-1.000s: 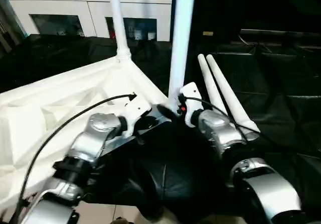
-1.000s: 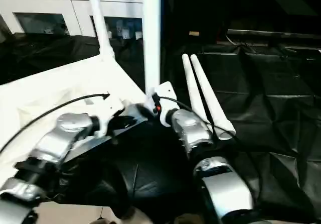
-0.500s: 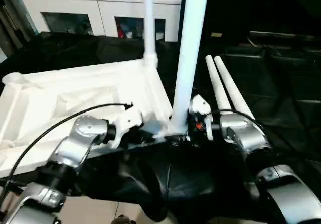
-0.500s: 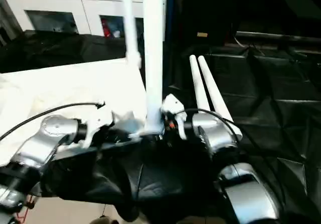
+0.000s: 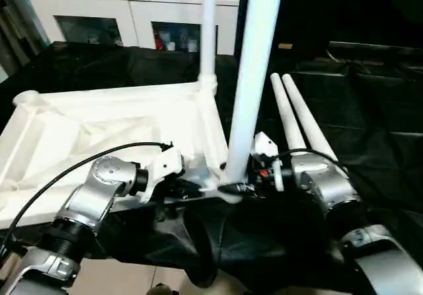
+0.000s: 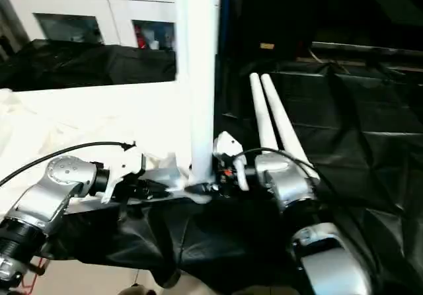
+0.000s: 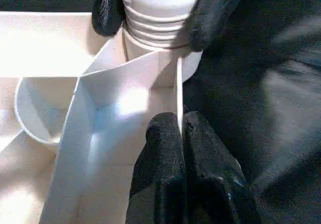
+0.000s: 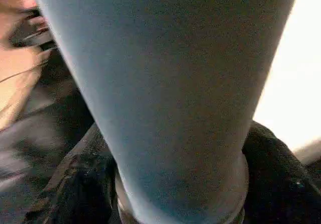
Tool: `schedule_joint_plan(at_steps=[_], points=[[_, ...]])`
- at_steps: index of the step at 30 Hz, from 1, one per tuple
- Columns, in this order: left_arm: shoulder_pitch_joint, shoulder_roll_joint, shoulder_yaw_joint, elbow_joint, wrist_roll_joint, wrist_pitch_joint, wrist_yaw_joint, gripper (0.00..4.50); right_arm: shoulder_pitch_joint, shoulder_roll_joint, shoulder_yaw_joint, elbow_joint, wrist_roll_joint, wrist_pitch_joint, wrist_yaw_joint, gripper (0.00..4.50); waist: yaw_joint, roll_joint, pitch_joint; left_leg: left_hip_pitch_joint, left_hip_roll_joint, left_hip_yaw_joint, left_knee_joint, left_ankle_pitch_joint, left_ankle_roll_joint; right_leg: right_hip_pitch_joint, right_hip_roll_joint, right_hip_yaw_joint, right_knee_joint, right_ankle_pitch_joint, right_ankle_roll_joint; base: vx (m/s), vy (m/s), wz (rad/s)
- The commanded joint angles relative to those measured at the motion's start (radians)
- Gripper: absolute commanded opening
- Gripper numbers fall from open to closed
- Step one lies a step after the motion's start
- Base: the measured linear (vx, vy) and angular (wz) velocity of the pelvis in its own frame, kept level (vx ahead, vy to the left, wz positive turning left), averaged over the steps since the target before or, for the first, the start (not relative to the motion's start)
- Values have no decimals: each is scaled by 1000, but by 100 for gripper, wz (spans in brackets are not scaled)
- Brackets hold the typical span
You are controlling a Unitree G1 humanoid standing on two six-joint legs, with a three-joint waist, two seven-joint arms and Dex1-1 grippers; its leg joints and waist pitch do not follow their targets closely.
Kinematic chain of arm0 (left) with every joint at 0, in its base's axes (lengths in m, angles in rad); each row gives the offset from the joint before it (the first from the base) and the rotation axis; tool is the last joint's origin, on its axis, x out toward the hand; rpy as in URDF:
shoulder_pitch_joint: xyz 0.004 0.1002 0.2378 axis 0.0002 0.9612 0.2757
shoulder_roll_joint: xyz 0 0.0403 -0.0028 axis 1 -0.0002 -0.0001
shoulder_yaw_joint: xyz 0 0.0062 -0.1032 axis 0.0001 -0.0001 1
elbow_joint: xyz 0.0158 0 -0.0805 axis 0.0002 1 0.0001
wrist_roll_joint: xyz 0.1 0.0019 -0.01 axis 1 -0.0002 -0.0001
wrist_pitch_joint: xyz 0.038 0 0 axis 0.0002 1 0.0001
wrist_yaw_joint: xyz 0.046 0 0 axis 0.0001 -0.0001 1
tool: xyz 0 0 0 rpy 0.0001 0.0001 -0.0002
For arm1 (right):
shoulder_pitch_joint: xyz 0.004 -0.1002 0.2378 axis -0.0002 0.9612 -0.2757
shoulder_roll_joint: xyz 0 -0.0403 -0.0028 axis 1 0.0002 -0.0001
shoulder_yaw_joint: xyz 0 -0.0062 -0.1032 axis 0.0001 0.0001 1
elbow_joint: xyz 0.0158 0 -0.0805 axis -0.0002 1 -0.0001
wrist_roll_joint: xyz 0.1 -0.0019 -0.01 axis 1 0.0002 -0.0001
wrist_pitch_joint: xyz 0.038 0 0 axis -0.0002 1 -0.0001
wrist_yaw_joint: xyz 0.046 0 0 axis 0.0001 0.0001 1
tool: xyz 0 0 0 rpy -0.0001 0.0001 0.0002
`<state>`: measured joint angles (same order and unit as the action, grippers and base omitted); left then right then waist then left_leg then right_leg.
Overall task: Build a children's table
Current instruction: Rotate leg to tighten
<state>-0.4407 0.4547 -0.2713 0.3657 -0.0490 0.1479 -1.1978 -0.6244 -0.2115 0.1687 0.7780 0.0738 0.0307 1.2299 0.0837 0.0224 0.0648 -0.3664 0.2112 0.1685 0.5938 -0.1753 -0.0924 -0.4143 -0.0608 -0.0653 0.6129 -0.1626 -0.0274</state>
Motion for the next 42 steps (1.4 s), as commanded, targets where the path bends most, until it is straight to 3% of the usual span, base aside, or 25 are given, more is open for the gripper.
schedule_joint_plan(at_steps=[1, 2, 4, 5, 6, 9, 11, 12, 15, 16, 23, 26, 27, 30, 31, 33, 37, 38, 39, 42], points=[[-29, -53, 3, -17, -18, 3, 44, 0, 0, 53, 15, 57, -29, 1, -119, 276, -4, 0, -71, 8, 15, 0, -70, -247, 26, 54, -71, 41, -82, -365, -186, 0, 0, 0], [-38, -70, 11, -6, -11, 15, 81, 0, -9, 75, 0, 84, -36, -2, -196, 274, -8, -8, -67, 11, 13, -1, -71, -267, 21, 52, -70, 38, -91, -424, -165, 0, 0, 0], [-50, -90, 19, 8, 0, 24, 129, 0, -20, 99, -14, 111, -43, -5, -278, 273, -16, -3, -65, 16, 11, -3, -71, -288, 11, 48, -72, 38, -97, -477, -150, 0, 0, 0], [-79, -123, 29, 48, 32, 31, 225, 0, -39, 133, -31, 152, -48, -5, -385, 273, -21, -14, -65, 14, 10, -5, -72, -293, 13, 48, -72, 36, -100, -509, -133, 0, 0, 0], [-94, -139, 34, 70, 49, 33, 275, 0, -49, 149, -37, 171, -49, -5, -430, 272, -24, -9, -62, 21, 7, -5, -70, -305, 8, 41, -71, 35, -107, -547, -119, 0, 0, 0], [-141, -195, 56, 133, 74, 64, 414, 0, -88, 204, -71, 233, -45, 6, -599, 272, -27, -11, -62, 26, 2, -6, -66, -318, 5, 36, -73, 30, -117, -610, -93, 0, 0, 0], [-163, -228, 65, 161, 84, 77, 476, 0, -113, 239, -92, 270, -47, 7, -693, 272, -28, -11, -62, 23, 0, -7, -67, -326, 8, 36, -72, 25, -122, -626, -77, 0, 0, 0], [-173, -250, 62, 173, 94, 77, 501, 0, -130, 267, -95, 289, -55, -7, -741, 272, -26, -5, -63, 25, 2, -9, -68, -332, 8, 35, -74, 25, -122, -616, -77, 0, 0, 0], [-172, -262, 50, 169, 98, 71, 493, 0, -144, 287, -100, 297, -50, -32, -756, 272, -29, -6, -65, 19, 2, -11, -72, -348, 12, 38, -73, 22, -119, -589, -78, 0, 0, 0], [-172, -264, 47, 170, 100, 63, 488, 0, -152, 292, -109, 305, -41, -42, -755, 328, -29, -7, -66, 20, 2, -9, -72, -352, 18, 37, -74, 22, -118, -576, -81, 0, 0, 0], [-139, -212, 22, 131, 76, 7, 358, 0, -175, 246, -113, 296, -31, -80, -621, 380, -26, -10, -72, 9, 7, -5, -73, -304, 36, 46, -77, 32, -99, -452, -132, 0, 0, 0], [-112, -165, 7, 96, 54, -25, 250, 0, -161, 182, -77, 258, -31, -114, -418, 380, -22, -13, -77, 1, 11, -4, -71, -257, 51, 54, -78, 34, -87, -376, -156, 0, 0, 0], [-109, -158, 7, 90, 49, -29, 234, 0, -157, 171, -72, 252, -28, -114, -383, 380, -20, -10, -78, -1, 14, 2, -67, -215, 67, 52, -75, 35, -77, -288, -189, 0, 0, 0], [-90, -113, 2, 59, 21, -42, 139, 0, -134, 99, -48, 212, -9, -107, -177, 380, -13, -9, -81, 0, 18, 6, -62, -184, 85, 53, -74, 35, -67, -217, -225, 0, 0, 0], [-87, -104, -1, 56, 19, -47, 120, 0, -130, 84, -44, 203, -7, -100, -134, 380, -9, -9, -84, -3, 18, 5, -60, -161, 96, 60, -73, 33, -59, -172, -237, 0, 0, 0], [-80, -82, -5, 51, 14, -56, 80, 0, -114, 45, -21, 172, -8, -94, -34, 380, -1, -10, -84, -2, 21, 8, -58, -139, 118, 56, -72, 34, -53, -121, -256, 0, 0, 0], [-61, -48, -12, 24, -11, -59, -6, 0, -99, -1, 4, 143, -7, -72, 82, 380, 7, -10, -82, 3, 20, 8, -60, -163, 109, 56, -73, 34, -55, -145, -263, 0, 0, 0], [-54, -37, -16, 13, -17, -53, -29, 0, -94, -11, 11, 133, -8, -69, 100, 380, 6, -3, -81, 3, 21, 7, -61, -181, 100, 56, -73, 35, -57, -166, -257, 0, 0, 0], [-47, -27, -18, 3, -22, -47, -48, 0, -89, -20, 16, 124, -10, -66, 118, 380, 4, -4, -78, 4, 22, 8, -62, -199, 94, 55, -75, 35, -62, -192, -252, 0, 0, 0], [-37, -14, -21, -9, -34, -45, -76, 0, -74, -34, 24, 94, -7, -50, 152, 347, 5, -5, -77, 8, 20, 8, -64, -209, 80, 54, -73, 36, -66, -230, -239, 0, 0, 0]])
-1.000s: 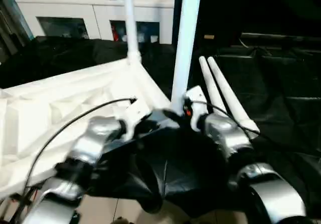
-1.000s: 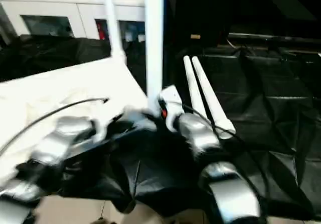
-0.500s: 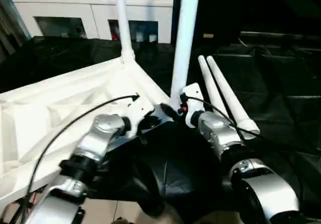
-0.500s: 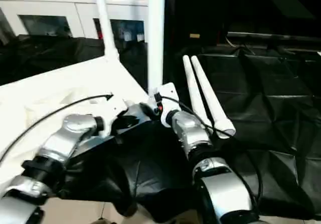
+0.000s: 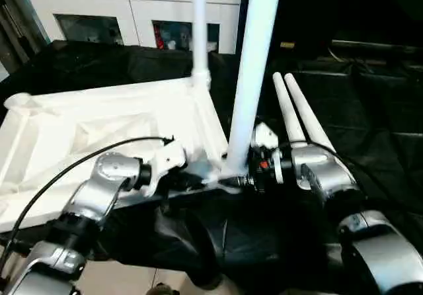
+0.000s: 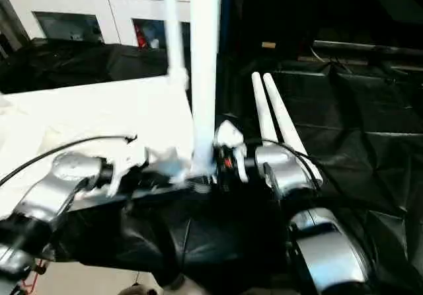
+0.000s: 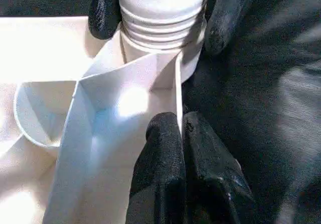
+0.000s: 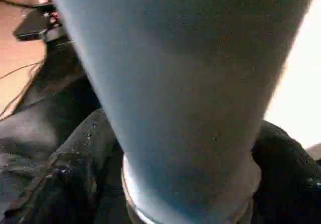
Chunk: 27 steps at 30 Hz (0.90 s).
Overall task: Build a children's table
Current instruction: Rotate leg to tighten
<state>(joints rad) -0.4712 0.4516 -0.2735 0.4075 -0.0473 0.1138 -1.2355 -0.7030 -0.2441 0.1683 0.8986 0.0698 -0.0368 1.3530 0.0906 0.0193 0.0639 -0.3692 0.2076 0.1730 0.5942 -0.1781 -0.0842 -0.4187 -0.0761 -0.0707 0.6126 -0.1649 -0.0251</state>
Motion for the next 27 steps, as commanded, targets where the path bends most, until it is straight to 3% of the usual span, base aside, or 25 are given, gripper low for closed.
schedule_joint_plan(at_steps=[1, 4, 8, 13, 14, 15, 17, 19, 21, 25, 26, 27], points=[[-3, -5, -20, -55, -42, -9, -53, 0, 14, -6, 27, -45, 0, 31, 46, 344, -3, -6, -76, 11, 24, 4, -65, -207, 70, 60, -58, 42, -67, -235, -239, 0, 0, 0], [-1, -3, -16, -55, -42, -7, -61, 0, 36, -12, 41, -78, 5, 48, 71, 306, -1, -8, -74, 12, 25, 4, -66, -217, 64, 57, -58, 43, -70, -268, -228, 0, 0, 0], [0, -14, -5, -60, -44, -2, -30, 0, 52, 3, 44, -90, 6, 58, 47, 289, -3, -8, -74, 11, 24, 2, -68, -216, 53, 57, -59, 43, -73, -298, -213, 0, 0, 0], [-11, -58, 20, -37, -16, 26, 93, 0, 52, 64, 7, -45, -8, 61, -124, 280, -7, -10, -73, 13, 21, 1, -69, -219, 34, 55, -60, 44, -77, -331, -196, 0, 0, 0], [-23, -80, 30, -19, -6, 31, 143, 0, 44, 91, -7, -15, -20, 72, -223, 279, -10, -13, -72, 9, 19, -1, -69, -215, 30, 58, -61, 43, -78, -348, -187, 0, 0, 0], [-47, -119, 41, 15, 18, 45, 232, 0, 32, 137, -28, 31, -38, 63, -390, 278, -17, -15, -68, 11, 17, -1, -73, -225, 17, 52, -60, 43, -84, -388, -170, 0, 0, 0], [-61, -141, 45, 36, 31, 56, 282, 0, 21, 164, -42, 61, -41, 72, -476, 277, -25, -14, -70, 14, 15, -4, -72, -244, 1, 54, -62, 42, -86, -423, -157, 0, 0, 0], [-83, -173, 51, 68, 50, 72, 356, 0, 5, 205, -60, 102, -43, 74, -597, 277, -32, -15, -67, 20, 13, -3, -71, -271, 2, 46, -61, 41, -94, -458, -149, 0, 0, 0], [-119, -233, 65, 116, 70, 105, 492, 0, -34, 281, -96, 166, -39, 80, -789, 277, -36, -17, -65, 21, 10, -6, -72, -298, -6, 45, -63, 37, -102, -526, -125, 0, 0, 0], [-134, -270, 68, 122, 94, 116, 551, 0, -80, 330, -112, 218, -55, 66, -926, 276, -36, -16, -67, 18, 12, -9, -76, -307, 2, 46, -64, 36, -106, -518, -107, 0, 0, 0], [-133, -273, 64, 117, 97, 115, 543, 0, -87, 337, -120, 224, -45, 62, -910, 332, -36, -15, -68, 21, 13, -8, -75, -314, 4, 42, -63, 38, -105, -502, -115, 0, 0, 0], [-131, -270, 54, 109, 103, 108, 532, 0, -95, 340, -122, 229, -44, 53, -906, 346, -35, -11, -69, 18, 13, -9, -76, -313, 7, 45, -64, 38, -101, -481, -121, 0, 0, 0]])
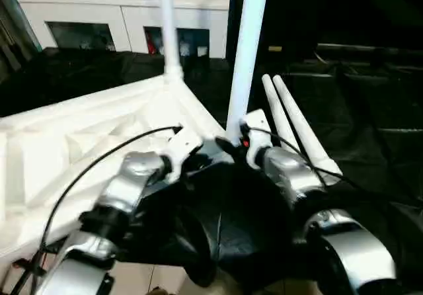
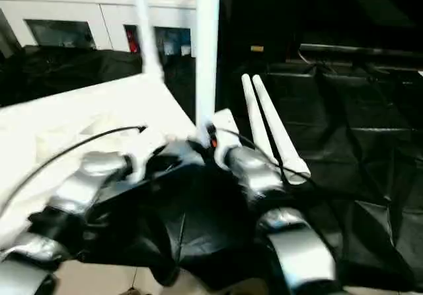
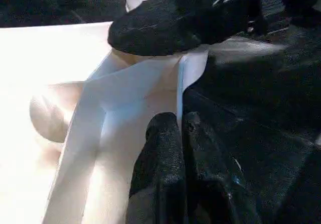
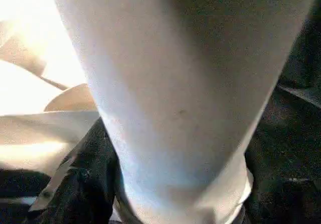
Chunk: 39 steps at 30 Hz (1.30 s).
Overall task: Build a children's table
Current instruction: Rotate leg to tighten
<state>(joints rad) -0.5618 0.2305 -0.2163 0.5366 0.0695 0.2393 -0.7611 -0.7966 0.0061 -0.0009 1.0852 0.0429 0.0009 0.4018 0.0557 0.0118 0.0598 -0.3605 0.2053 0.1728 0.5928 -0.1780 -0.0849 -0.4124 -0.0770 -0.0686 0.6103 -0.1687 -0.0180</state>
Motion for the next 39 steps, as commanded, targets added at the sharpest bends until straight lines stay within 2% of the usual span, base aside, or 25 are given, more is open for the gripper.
schedule_joint_plan(at_steps=[1, 2, 5, 6, 7, 8, 10, 11, 12, 14, 15, 16, 17, 18, 20, 21, 23, 24, 27, 31, 32, 35, 36, 38, 39], points=[[-35, -44, -10, -28, -12, -24, 42, 0, -7, 90, 46, 44, -12, 9, 66, 346, 0, -3, -65, 8, 16, -8, -75, -311, 9, 39, -62, 37, -99, -465, -130, 0, 0, 0], [-34, -43, -11, -29, -13, -25, 37, 0, -10, 90, 44, 46, -12, 7, 71, 350, 0, -5, -66, 7, 16, -6, -75, -306, 12, 40, -61, 38, -95, -440, -139, 0, 0, 0], [-21, -23, -18, -43, -18, -39, -1, 0, -26, 79, 49, 52, -23, -19, 118, 395, -1, -2, -69, 3, 17, -6, -75, -289, 14, 45, -61, 40, -86, -377, -165, 0, 0, 0], [-12, -8, -23, -56, -23, -50, -28, 0, -30, 68, 56, 52, -26, -32, 155, 395, 0, 4, -71, 4, 17, -4, -72, -273, 18, 45, -60, 41, -83, -331, -180, 0, 0, 0], [-10, -5, -23, -59, -25, -52, -34, 0, -30, 65, 57, 50, -25, -33, 165, 395, -1, 1, -72, 2, 17, -3, -71, -269, 21, 47, -60, 41, -81, -317, -186, 0, 0, 0], [11, 22, -31, -85, -44, -68, -101, 0, -26, 33, 72, 30, -17, -43, 267, 395, -2, 0, -74, -4, 17, -5, -71, -249, 31, 54, -61, 40, -75, -286, -196, 0, 0, 0], [32, 47, -41, -110, -62, -94, -173, 0, -17, 6, 87, 10, -15, -54, 355, 395, -5, 1, -73, -9, 19, -3, -69, -234, 45, 55, -61, 39, -73, -264, -207, 0, 0, 0], [44, 58, -44, -125, -72, -90, -205, 0, -11, -9, 96, -2, -14, -61, 403, 395, -4, 1, -74, -9, 19, -3, -69, -228, 47, 55, -61, 39, -72, -259, -211, 0, 0, 0], [55, 69, -46, -139, -81, -88, -234, 0, -3, -25, 104, -14, -13, -67, 455, 395, 1, 2, -78, -5, 24, 0, -64, -196, 60, 55, -59, 40, -64, -198, -236, 0, 0, 0], [72, 100, -52, -161, -95, -102, -293, 0, 26, -83, 136, -59, -9, -69, 626, 395, 7, -6, -78, -8, 25, 3, -62, -157, 83, 59, -56, 39, -54, -124, -258, 0, 0, 0], [72, 100, -52, -161, -95, -102, -293, 0, 26, -83, 136, -59, -9, -69, 626, 395, 10, -3, -80, -8, 26, 2, -60, -151, 90, 60, -57, 38, -50, -109, -264, 0, 0, 0], [72, 110, -54, -162, -97, -111, -308, 0, 35, -100, 145, -72, -6, -63, 675, 395, 11, -1, -78, -6, 28, 4, -61, -154, 96, 55, -57, 39, -51, -103, -273, 0, 0, 0], [72, 118, -55, -162, -98, -116, -320, 0, 42, -113, 151, -81, -7, -59, 718, 395, 12, -7, -78, -3, 26, 6, -60, -160, 99, 55, -55, 39, -52, -109, -276, 0, 0, 0], [73, 135, -54, -164, -104, -123, -349, 0, 61, -142, 175, -108, -8, -47, 811, 395, 17, -5, -76, 0, 26, 6, -60, -175, 98, 54, -57, 39, -55, -136, -274, 0, 0, 0], [76, 150, -50, -168, -114, -131, -379, 0, 80, -169, 197, -132, -12, -39, 880, 395, 21, -3, -73, -2, 27, 5, -64, -201, 91, 55, -58, 39, -61, -193, -259, 0, 0, 0], [77, 155, -48, -171, -118, -129, -390, 0, 86, -178, 203, -140, -12, -35, 903, 395, 23, -2, -70, 1, 28, 5, -66, -222, 80, 52, -59, 41, -65, -231, -249, 0, 0, 0], [83, 169, -43, -178, -127, -132, -420, 0, 102, -198, 219, -170, -13, -29, 945, 395, 27, -1, -70, 4, 28, 4, -67, -234, 67, 51, -59, 42, -69, -264, -237, 0, 0, 0], [84, 169, -43, -178, -127, -132, -420, 0, 102, -199, 219, -171, -13, -28, 946, 379, 29, -3, -69, 4, 29, 4, -69, -240, 62, 49, -59, 42, -70, -277, -231, 0, 0, 0], [101, 199, -42, -186, -139, -138, -466, 0, 133, -229, 233, -237, -3, 5, 1006, 359, 30, 3, -71, 5, 28, 2, -70, -243, 53, 50, -57, 43, -70, -277, -226, 0, 0, 0], [104, 204, -42, -182, -143, -140, -477, 0, 150, -236, 235, -265, 0, 20, 1019, 342, 30, 1, -71, 4, 27, 1, -71, -242, 46, 51, -56, 42, -70, -272, -225, 0, 0, 0], [104, 203, -41, -181, -143, -140, -480, 0, 157, -239, 238, -274, -1, 23, 1024, 320, 30, -2, -71, 5, 27, 1, -71, -240, 46, 51, -56, 42, -71, -272, -225, 0, 0, 0], [106, 190, -33, -182, -139, -130, -448, 0, 182, -223, 238, -287, -6, 30, 986, 306, 34, -7, -72, 3, 27, 1, -70, -218, 49, 51, -58, 42, -68, -264, -223, 0, 0, 0], [105, 185, -32, -183, -138, -126, -439, 0, 183, -216, 234, -283, -5, 31, 971, 294, 34, -6, -71, 3, 27, 2, -70, -220, 49, 50, -58, 43, -69, -267, -222, 0, 0, 0], [104, 173, -26, -185, -133, -113, -409, 0, 178, -192, 218, -261, -11, 27, 894, 283, 32, -12, -69, 3, 27, 2, -72, -232, 46, 49, -59, 42, -73, -304, -211, 0, 0, 0], [102, 164, -22, -182, -130, -108, -389, 0, 173, -176, 206, -242, -16, 19, 837, 283, 31, -12, -67, 5, 26, 1, -74, -246, 38, 47, -60, 43, -76, -339, -201, 0, 0, 0]])
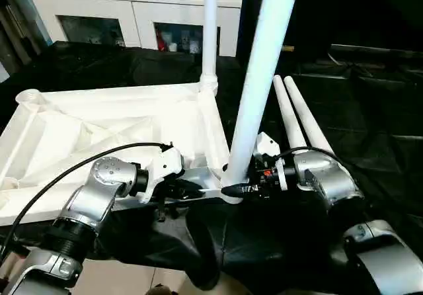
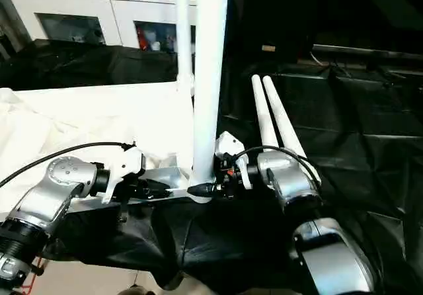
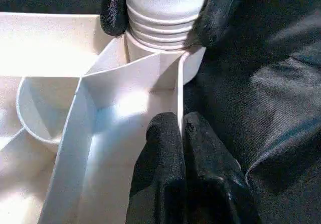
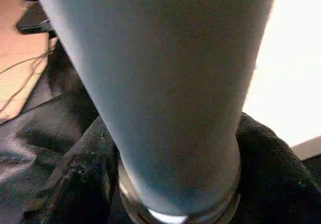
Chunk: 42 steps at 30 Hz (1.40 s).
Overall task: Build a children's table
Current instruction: Rotate leg to tighten
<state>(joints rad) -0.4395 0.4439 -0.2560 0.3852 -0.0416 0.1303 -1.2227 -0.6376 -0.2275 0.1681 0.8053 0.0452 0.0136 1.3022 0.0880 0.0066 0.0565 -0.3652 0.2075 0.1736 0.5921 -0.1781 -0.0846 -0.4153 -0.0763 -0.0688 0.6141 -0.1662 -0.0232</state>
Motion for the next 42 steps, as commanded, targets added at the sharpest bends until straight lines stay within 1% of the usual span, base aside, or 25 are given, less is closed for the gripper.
schedule_joint_plan(at_steps=[1, 4, 5, 7, 9, 10, 11, 12, 13, 14, 16, 17, 20, 21, 23, 25, 26, 28, 29, 30, 33, 36, 38, 39, 42], points=[[-25, -63, 24, -26, -15, 10, 103, 0, 5, 80, 19, 66, -26, -5, -148, 282, -4, -5, -62, 12, 25, 0, -74, -256, 31, 46, -63, 44, -82, -363, -192, 0, 0, 0], [-37, -88, 33, -12, 0, 21, 164, 0, -14, 114, -7, 111, -38, -1, -284, 276, -18, -7, -60, 10, 20, -9, -80, -299, -2, 49, -64, 39, -90, -460, -153, 0, 0, 0], [-69, -138, 44, 20, 28, 49, 269, 0, -47, 169, -52, 176, -36, 6, -481, 276, -24, -7, -58, 12, 18, -10, -79, -317, -4, 45, -64, 38, -96, -496, -137, 0, 0, 0], [-93, -174, 49, 44, 46, 72, 340, 0, -70, 212, -86, 215, -23, 12, -604, 275, -34, -3, -54, 24, 10, -11, -74, -352, -18, 36, -64, 34, -108, -576, -114, 0, 0, 0], [-114, -204, 57, 70, 61, 89, 407, 0, -87, 242, -108, 239, -10, 21, -684, 275, -39, -5, -57, 19, 11, -15, -77, -352, -17, 41, -65, 29, -115, -593, -88, 0, 0, 0], [-125, -222, 58, 83, 66, 97, 435, 0, -96, 259, -115, 251, -10, 26, -733, 274, -39, -5, -57, 19, 11, -15, -77, -352, -17, 41, -65, 29, -115, -593, -88, 0, 0, 0], [-140, -243, 53, 102, 79, 103, 474, 0, -111, 280, -119, 268, -20, 23, -797, 274, -40, 4, -56, 26, 10, -12, -75, -374, -10, 31, -62, 32, -120, -581, -94, 0, 0, 0], [-147, -253, 51, 109, 80, 104, 485, 0, -119, 289, -120, 276, -23, 21, -819, 274, -42, 2, -55, 25, 9, -12, -75, -377, -9, 30, -61, 31, -121, -580, -94, 0, 0, 0], [-153, -264, 50, 117, 81, 105, 495, 0, -127, 297, -122, 285, -25, 19, -841, 274, -41, 6, -58, 24, 10, -13, -76, -381, -9, 34, -60, 31, -119, -559, -97, 0, 0, 0], [-162, -283, 48, 126, 84, 103, 509, 0, -146, 314, -136, 303, -17, 4, -859, 309, -39, 11, -60, 23, 10, -13, -77, -374, -7, 35, -59, 32, -113, -525, -109, 0, 0, 0], [-166, -297, 47, 126, 88, 104, 507, 0, -163, 325, -149, 316, -11, -16, -857, 330, -37, 10, -63, 19, 12, -12, -76, -364, -3, 39, -59, 34, -108, -468, -129, 0, 0, 0], [-166, -299, 44, 125, 90, 103, 503, 0, -169, 326, -153, 318, -9, -21, -848, 344, -36, 17, -64, 15, 12, -9, -77, -350, 1, 41, -59, 37, -104, -420, -145, 0, 0, 0], [-160, -290, 37, 115, 90, 97, 477, 0, -181, 317, -152, 323, -17, -38, -825, 383, -33, 19, -68, 12, 12, -6, -74, -310, 13, 46, -57, 40, -92, -331, -181, 0, 0, 0], [-158, -287, 36, 112, 88, 94, 471, 0, -181, 313, -149, 322, -18, -40, -816, 383, -33, 28, -68, 11, 12, -6, -73, -302, 15, 48, -57, 41, -88, -308, -193, 0, 0, 0], [-135, -251, 25, 78, 66, 72, 393, 0, -173, 266, -106, 296, -34, -64, -692, 383, -34, 24, -73, 7, 13, -5, -71, -282, 23, 55, -56, 40, -82, -260, -209, 0, 0, 0], [-126, -238, 21, 68, 58, 54, 360, 0, -167, 246, -88, 287, -43, -78, -632, 383, -33, 24, -77, 4, 14, -3, -66, -231, 47, 57, -56, 40, -76, -188, -228, 0, 0, 0], [-126, -238, 21, 68, 58, 54, 360, 0, -167, 246, -88, 287, -43, -78, -632, 383, -34, 24, -78, -3, 15, -2, -64, -199, 59, 63, -56, 40, -68, -142, -243, 0, 0, 0], [-118, -226, 18, 57, 50, 47, 328, 0, -162, 228, -74, 279, -53, -94, -580, 383, -32, 25, -79, -3, 15, -2, -62, -174, 68, 64, -57, 37, -65, -118, -253, 0, 0, 0], [-104, -203, 12, 43, 38, 33, 275, 0, -144, 190, -49, 248, -54, -111, -461, 383, -33, 9, -79, -4, 16, 2, -61, -163, 79, 64, -55, 38, -65, -106, -260, 0, 0, 0], [-101, -199, 11, 40, 36, 29, 264, 0, -140, 182, -44, 241, -53, -112, -435, 383, -27, 14, -78, -5, 15, 0, -60, -162, 84, 66, -56, 37, -62, -110, -262, 0, 0, 0], [-77, -144, -1, 7, 13, 5, 150, 0, -95, 89, 5, 156, -34, -116, -169, 383, -17, 18, -74, 0, 23, 4, -59, -181, 114, 59, -55, 37, -65, -138, -259, 0, 0, 0], [-71, -123, -3, -2, 6, 0, 109, 0, -82, 56, 20, 128, -26, -110, -92, 383, -12, 18, -71, 2, 25, 4, -62, -210, 104, 56, -57, 38, -69, -195, -252, 0, 0, 0], [-71, -119, -4, -3, 6, -2, 100, 0, -81, 49, 22, 124, -25, -109, -75, 383, -12, 18, -68, 6, 23, 3, -66, -240, 77, 55, -59, 39, -77, -271, -234, 0, 0, 0], [-66, -101, -7, -5, -1, -7, 64, 0, -68, 23, 37, 98, -23, -106, -23, 383, -11, 24, -67, 8, 23, 2, -67, -253, 71, 54, -57, 39, -82, -294, -225, 0, 0, 0], [-55, -68, -11, -13, -16, -13, 4, 0, -38, -20, 66, 39, -15, -84, 69, 369, -8, 23, -68, 5, 23, 1, -67, -252, 74, 55, -56, 40, -80, -289, -218, 0, 0, 0]])
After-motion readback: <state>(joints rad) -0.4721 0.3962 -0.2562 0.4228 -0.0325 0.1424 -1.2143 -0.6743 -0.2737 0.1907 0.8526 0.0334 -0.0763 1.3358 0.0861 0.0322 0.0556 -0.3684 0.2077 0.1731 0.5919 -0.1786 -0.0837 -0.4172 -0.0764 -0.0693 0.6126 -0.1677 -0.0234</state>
